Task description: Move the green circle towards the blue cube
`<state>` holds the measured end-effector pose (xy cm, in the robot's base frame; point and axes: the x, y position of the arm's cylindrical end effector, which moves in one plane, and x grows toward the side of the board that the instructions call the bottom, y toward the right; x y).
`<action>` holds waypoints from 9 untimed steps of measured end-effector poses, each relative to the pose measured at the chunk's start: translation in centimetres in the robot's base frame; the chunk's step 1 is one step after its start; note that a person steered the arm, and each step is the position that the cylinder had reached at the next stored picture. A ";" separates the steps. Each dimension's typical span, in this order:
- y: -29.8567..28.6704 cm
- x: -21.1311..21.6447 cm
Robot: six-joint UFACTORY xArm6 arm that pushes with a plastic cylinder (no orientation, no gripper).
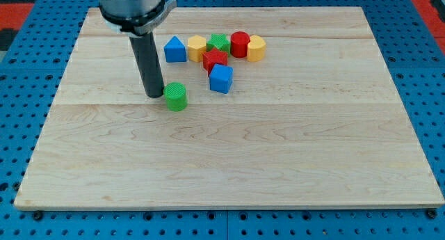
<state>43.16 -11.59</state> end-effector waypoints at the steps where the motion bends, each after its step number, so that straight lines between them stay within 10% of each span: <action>1: 0.6 1.7; 9: 5.7 -0.5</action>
<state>42.70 -5.91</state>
